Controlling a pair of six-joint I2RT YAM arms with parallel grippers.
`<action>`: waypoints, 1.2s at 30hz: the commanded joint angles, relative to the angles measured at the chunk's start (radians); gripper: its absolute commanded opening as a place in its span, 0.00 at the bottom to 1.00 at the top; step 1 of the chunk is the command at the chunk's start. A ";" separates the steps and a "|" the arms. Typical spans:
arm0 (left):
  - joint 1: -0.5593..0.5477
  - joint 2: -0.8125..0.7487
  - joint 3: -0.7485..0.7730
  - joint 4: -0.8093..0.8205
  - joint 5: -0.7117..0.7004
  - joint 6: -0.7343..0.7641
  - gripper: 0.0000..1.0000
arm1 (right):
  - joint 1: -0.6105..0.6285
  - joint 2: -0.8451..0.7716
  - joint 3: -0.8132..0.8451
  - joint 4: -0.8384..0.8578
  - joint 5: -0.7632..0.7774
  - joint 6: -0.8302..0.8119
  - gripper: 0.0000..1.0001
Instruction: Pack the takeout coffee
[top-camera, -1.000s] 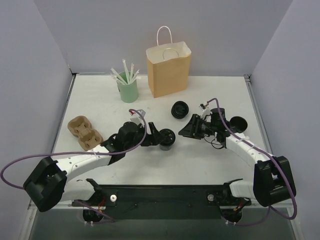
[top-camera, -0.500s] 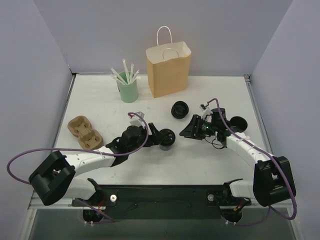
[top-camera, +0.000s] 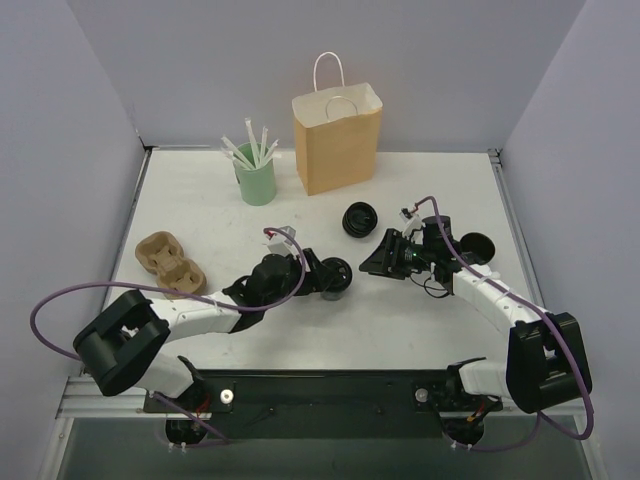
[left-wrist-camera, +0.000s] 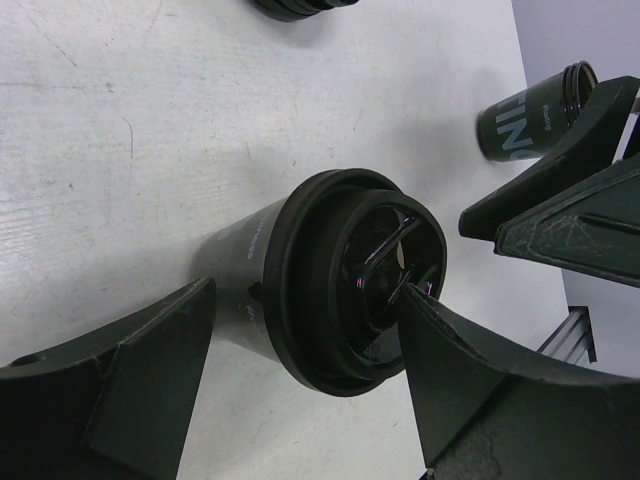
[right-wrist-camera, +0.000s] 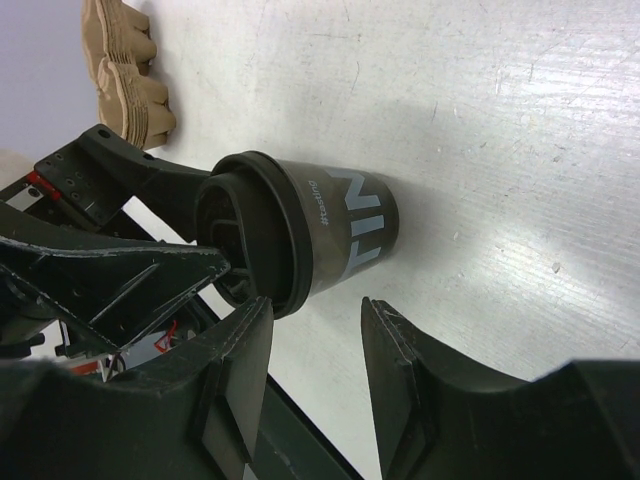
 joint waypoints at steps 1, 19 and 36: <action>-0.004 0.020 -0.001 0.078 -0.010 -0.013 0.81 | -0.005 -0.028 0.029 -0.006 0.004 -0.017 0.41; 0.218 0.141 0.130 -0.118 0.596 0.262 0.57 | -0.051 -0.018 0.101 -0.075 -0.049 -0.054 0.42; 0.261 0.200 0.153 -0.108 0.696 0.319 0.54 | 0.008 0.069 -0.063 0.290 -0.119 0.187 0.39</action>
